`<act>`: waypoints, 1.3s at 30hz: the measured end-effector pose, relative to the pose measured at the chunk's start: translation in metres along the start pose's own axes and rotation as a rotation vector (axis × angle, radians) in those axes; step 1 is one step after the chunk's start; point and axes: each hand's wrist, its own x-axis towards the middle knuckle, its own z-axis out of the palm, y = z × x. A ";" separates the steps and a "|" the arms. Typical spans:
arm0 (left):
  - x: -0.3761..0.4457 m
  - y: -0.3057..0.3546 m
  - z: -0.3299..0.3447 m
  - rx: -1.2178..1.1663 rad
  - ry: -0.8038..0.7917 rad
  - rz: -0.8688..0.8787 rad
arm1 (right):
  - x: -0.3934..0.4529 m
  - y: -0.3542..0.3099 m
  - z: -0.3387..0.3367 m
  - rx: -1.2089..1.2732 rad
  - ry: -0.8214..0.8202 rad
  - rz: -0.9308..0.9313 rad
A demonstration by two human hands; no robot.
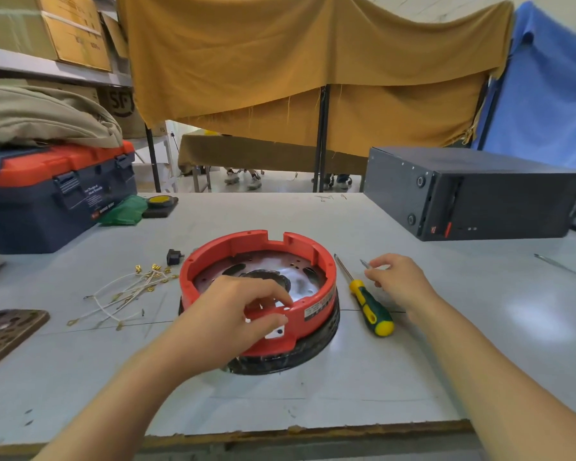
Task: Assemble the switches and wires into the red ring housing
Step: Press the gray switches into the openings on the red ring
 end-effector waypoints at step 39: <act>-0.022 -0.024 -0.015 -0.106 0.100 -0.128 | -0.032 -0.026 0.013 -0.045 -0.010 -0.526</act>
